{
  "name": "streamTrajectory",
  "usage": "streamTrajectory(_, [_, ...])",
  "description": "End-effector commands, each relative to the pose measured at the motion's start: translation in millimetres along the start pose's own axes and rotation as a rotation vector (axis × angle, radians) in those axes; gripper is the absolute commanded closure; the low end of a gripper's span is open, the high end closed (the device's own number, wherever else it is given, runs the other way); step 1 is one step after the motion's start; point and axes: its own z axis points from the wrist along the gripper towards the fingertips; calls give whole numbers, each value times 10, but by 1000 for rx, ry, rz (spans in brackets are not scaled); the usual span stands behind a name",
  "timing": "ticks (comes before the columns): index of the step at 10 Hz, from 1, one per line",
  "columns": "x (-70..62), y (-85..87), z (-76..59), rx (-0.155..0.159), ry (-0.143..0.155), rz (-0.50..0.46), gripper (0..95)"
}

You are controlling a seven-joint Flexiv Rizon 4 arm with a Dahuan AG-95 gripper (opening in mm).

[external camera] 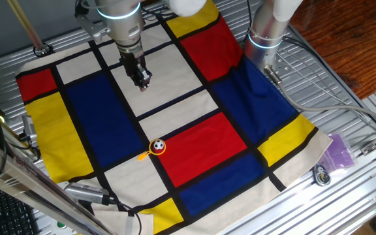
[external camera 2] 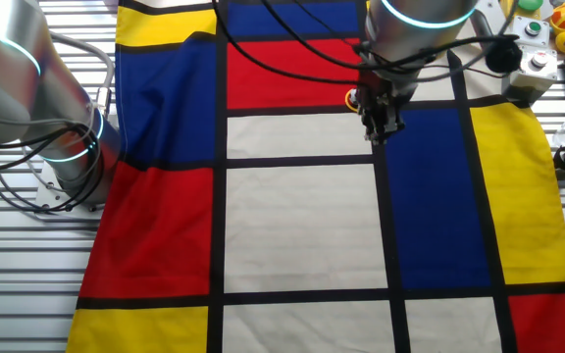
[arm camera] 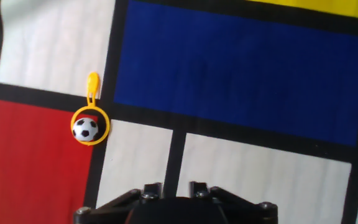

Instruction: Remove the bubble ring from the ball

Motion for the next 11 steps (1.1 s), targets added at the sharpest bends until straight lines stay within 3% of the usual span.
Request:
streamTrajectory(1, [-5, 13, 5, 4, 1, 5, 950])
streamTrajectory(4, [-151, 245, 165, 34, 10, 16, 950])
streamTrajectory(8, [-392, 604, 492, 19, 12, 11, 950])
streamTrajectory(11, [-469, 811, 680, 15, 10, 6, 950])
